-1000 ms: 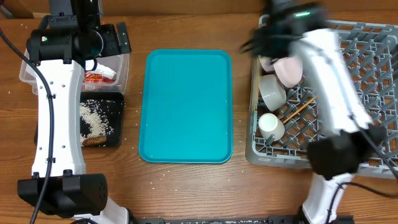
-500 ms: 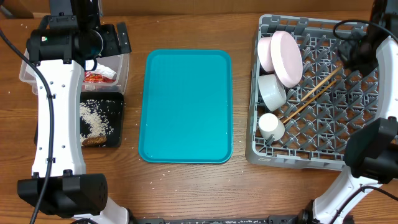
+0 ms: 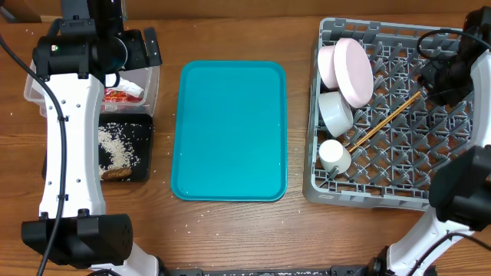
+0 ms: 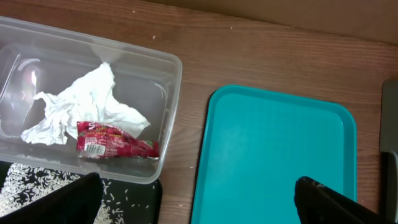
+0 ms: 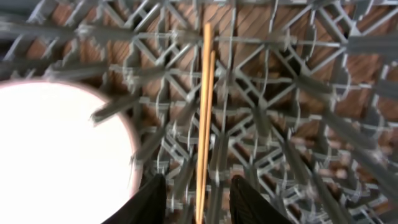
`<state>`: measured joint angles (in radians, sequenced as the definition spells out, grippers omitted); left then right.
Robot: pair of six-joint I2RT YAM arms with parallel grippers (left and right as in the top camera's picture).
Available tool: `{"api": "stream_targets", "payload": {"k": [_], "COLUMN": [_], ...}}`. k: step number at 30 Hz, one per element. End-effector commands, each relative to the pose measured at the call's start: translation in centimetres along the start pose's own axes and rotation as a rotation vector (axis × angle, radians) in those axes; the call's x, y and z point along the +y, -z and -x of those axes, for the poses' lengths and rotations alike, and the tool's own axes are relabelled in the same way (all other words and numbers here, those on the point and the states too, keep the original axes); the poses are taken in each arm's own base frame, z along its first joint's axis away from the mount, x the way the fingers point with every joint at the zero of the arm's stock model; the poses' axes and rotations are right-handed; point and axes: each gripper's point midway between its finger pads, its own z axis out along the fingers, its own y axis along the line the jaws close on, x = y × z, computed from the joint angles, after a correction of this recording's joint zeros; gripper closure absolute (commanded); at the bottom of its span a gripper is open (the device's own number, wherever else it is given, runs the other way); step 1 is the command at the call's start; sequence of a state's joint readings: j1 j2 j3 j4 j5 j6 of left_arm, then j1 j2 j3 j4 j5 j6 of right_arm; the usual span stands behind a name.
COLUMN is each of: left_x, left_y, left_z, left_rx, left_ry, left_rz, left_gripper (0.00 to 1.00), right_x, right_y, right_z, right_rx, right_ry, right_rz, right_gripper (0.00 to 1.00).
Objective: Sort waste into correct bins and load items into the dishwasher
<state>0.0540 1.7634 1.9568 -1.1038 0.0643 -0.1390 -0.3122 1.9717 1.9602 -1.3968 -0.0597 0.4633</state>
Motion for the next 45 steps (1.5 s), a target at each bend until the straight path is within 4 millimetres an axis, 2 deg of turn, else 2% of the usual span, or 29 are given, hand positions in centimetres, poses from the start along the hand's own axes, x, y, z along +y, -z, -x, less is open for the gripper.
{"api": "stream_targets", "payload": {"k": [1,4,5,6,8,10,12,22,27,29,31,35,40,45], "left_x": [-0.2,-0.2,-0.2,-0.2,-0.2,-0.2,-0.2,-0.2,-0.2,-0.2,-0.2,-0.2,-0.2,-0.2], "left_y": [0.3,0.3,0.3,0.3,0.3,0.3,0.3,0.3,0.3,0.3,0.3,0.3,0.3,0.3], "left_z": [0.3,0.3,0.3,0.3,0.3,0.3,0.3,0.3,0.3,0.3,0.3,0.3,0.3,0.3], "left_rx": [-0.01,-0.01,-0.01,-0.01,-0.01,-0.01,-0.01,-0.01,-0.01,-0.01,-0.01,-0.01,-0.01,-0.01], "left_ry": [-0.014,-0.014,-0.014,-0.014,-0.014,-0.014,-0.014,-0.014,-0.014,-0.014,-0.014,-0.014,-0.014,-0.014], "left_rz": [-0.006,-0.006,-0.006,-0.006,-0.006,-0.006,-0.006,-0.006,-0.006,-0.006,-0.006,-0.006,-0.006,-0.006], "left_gripper": [0.0,0.0,0.0,0.0,0.0,0.0,0.0,0.0,0.0,0.0,0.0,0.0,0.0,0.0], "right_x": [2.0,1.6,1.3,1.2,1.1,0.9,-0.2,-3.0,-3.1,-2.5,-2.1,-1.0,-0.7,-1.6], "right_y": [9.2,13.1,14.4,15.4,17.2,18.9,19.9,25.5,27.1,26.6,25.1,20.2,13.0,6.4], "right_z": [-1.5,-4.8,-6.5,-7.9,-9.9,-11.0,-12.4,-16.0,-16.4,-16.3,-16.6,-17.8,-19.5,-20.2], "right_rx": [-0.164,-0.188,-0.178,-0.168,-0.176,-0.212,-0.223,-0.419,-0.587,-0.671,-0.722,-0.801,-0.897,-0.978], "right_ry": [0.147,0.22,0.229,0.233,0.255,0.274,0.317,0.456,0.471,0.487,0.507,0.567,0.62,0.618], "right_rz": [0.13,0.15,0.161,0.177,0.211,0.237,0.222,0.279,0.363,0.418,0.473,0.597,0.701,0.734], "right_gripper": [0.62,0.53,0.14,0.0,0.0,0.0,0.0,0.0,0.0,0.0,0.0,0.0,0.0,0.0]}}
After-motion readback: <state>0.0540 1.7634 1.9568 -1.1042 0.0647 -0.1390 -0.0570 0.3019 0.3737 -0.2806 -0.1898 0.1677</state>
